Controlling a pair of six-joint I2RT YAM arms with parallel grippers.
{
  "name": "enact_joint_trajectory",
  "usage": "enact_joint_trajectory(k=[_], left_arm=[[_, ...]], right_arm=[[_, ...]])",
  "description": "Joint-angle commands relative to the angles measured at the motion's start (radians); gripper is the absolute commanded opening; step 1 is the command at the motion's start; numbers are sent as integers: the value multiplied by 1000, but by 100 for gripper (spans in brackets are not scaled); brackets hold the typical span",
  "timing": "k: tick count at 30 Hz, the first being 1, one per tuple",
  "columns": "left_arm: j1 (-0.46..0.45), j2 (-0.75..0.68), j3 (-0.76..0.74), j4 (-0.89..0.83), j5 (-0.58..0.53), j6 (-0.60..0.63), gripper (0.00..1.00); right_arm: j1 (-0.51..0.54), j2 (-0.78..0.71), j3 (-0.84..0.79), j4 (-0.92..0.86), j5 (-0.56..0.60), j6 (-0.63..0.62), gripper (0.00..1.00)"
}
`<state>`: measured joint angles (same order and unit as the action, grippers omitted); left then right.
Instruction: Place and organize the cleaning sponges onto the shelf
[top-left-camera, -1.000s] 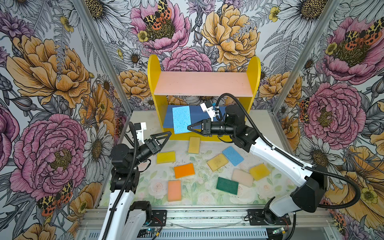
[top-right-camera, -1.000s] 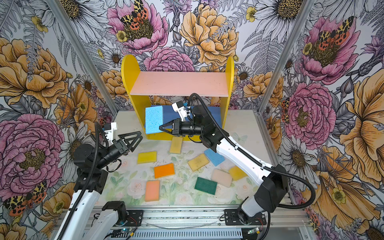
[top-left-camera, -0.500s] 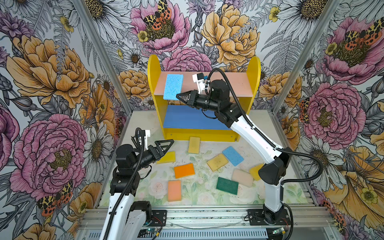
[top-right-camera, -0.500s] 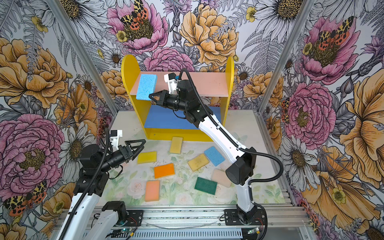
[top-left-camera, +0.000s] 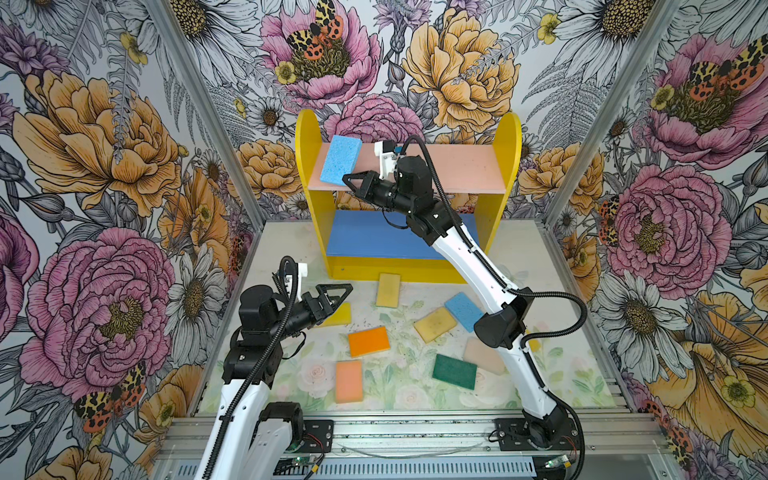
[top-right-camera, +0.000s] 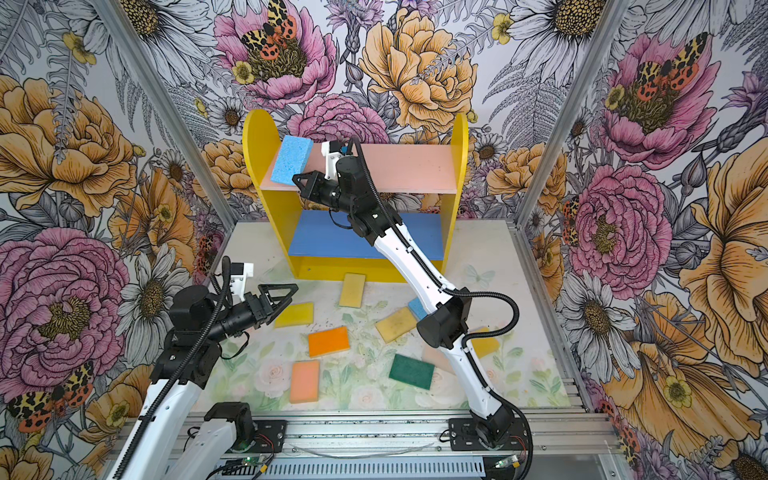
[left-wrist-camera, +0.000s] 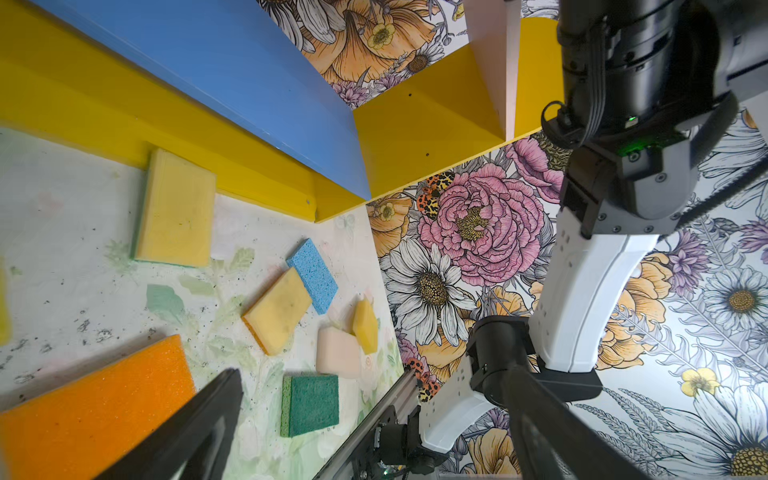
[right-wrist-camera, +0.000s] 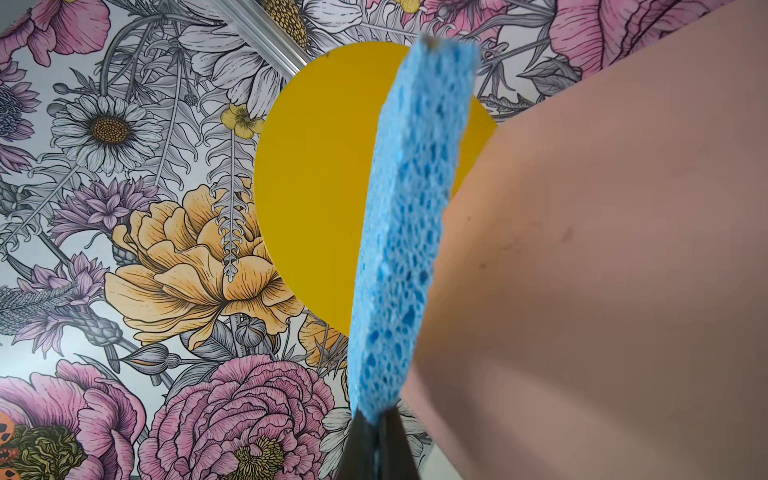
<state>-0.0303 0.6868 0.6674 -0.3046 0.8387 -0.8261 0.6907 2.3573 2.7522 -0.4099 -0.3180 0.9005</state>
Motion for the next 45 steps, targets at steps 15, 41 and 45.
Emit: enact_joint_trajectory(k=[15, 41, 45], left_arm=[[41, 77, 36, 253, 26, -147, 99], [-280, 741, 1095, 73, -91, 48, 99], [-301, 943, 1303, 79, -77, 59, 99]], right_arm=[[-7, -58, 24, -199, 197, -49, 57], [-35, -915, -1070, -241, 53, -293, 67], [-46, -976, -1187, -238, 30, -298, 68]])
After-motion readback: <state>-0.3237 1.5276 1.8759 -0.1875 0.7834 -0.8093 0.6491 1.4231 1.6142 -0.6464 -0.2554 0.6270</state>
